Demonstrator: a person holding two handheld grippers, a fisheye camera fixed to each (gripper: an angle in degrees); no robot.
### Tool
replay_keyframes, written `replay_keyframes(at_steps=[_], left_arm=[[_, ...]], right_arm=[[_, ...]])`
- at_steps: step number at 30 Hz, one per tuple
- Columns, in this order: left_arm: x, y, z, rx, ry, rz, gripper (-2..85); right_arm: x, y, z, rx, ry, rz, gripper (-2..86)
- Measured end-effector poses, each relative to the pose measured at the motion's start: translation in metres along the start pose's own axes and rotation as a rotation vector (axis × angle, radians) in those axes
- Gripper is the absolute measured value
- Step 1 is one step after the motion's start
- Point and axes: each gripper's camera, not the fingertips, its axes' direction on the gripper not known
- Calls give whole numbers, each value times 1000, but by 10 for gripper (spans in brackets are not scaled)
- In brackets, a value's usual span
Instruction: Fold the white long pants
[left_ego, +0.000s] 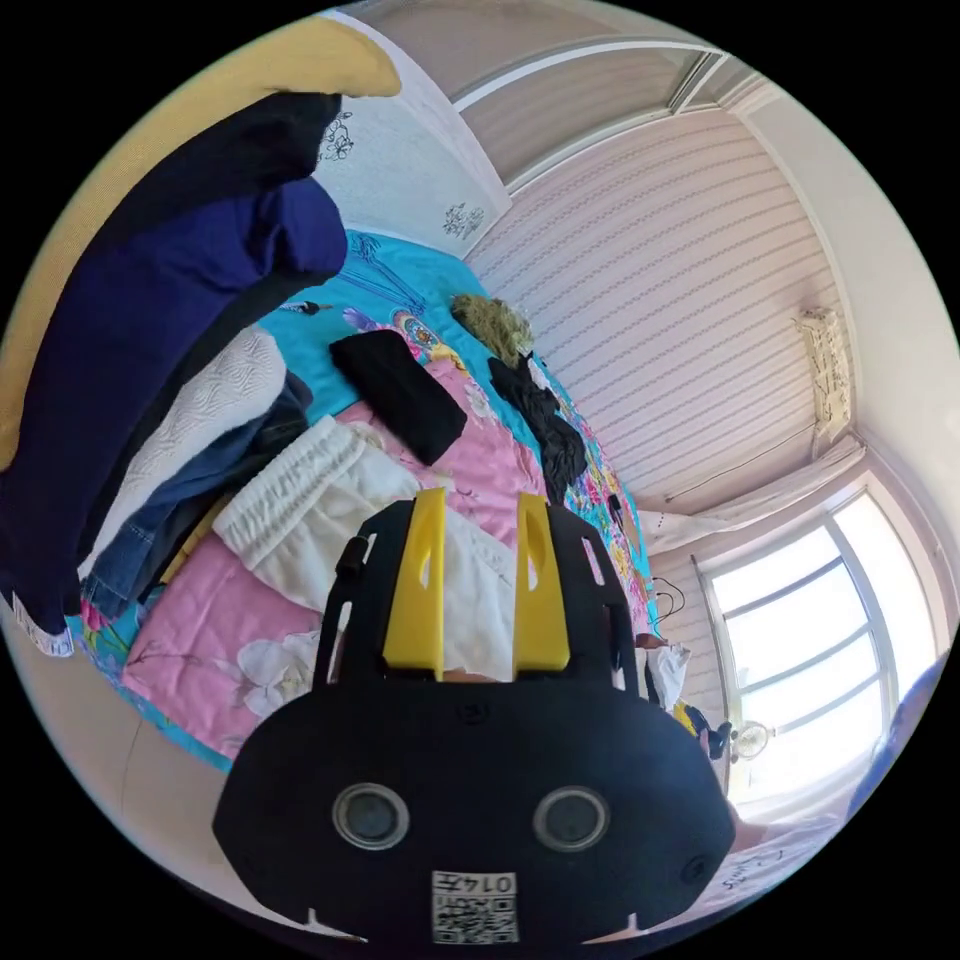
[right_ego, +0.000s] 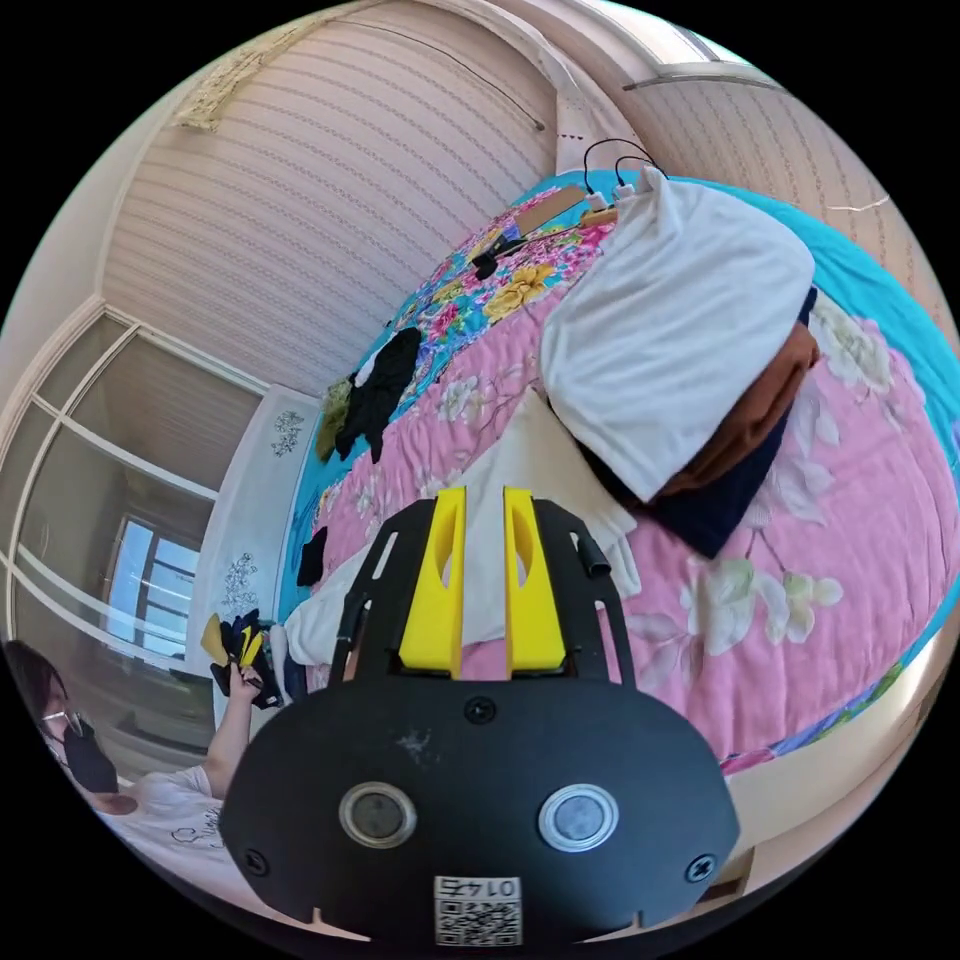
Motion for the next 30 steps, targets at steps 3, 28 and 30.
replay_keyframes(at_steps=[3,28,30], left_arm=[[-58,41,9,-16,25,-138,83],[-125,65,141,50,158,-349,43],[-108,67,129,32,197,-271,41]], right_arm=[[58,54,22,-22,-62,138,71],[127,42,123,130,-295,235,28],[117,51,115,115,-311,147,21]])
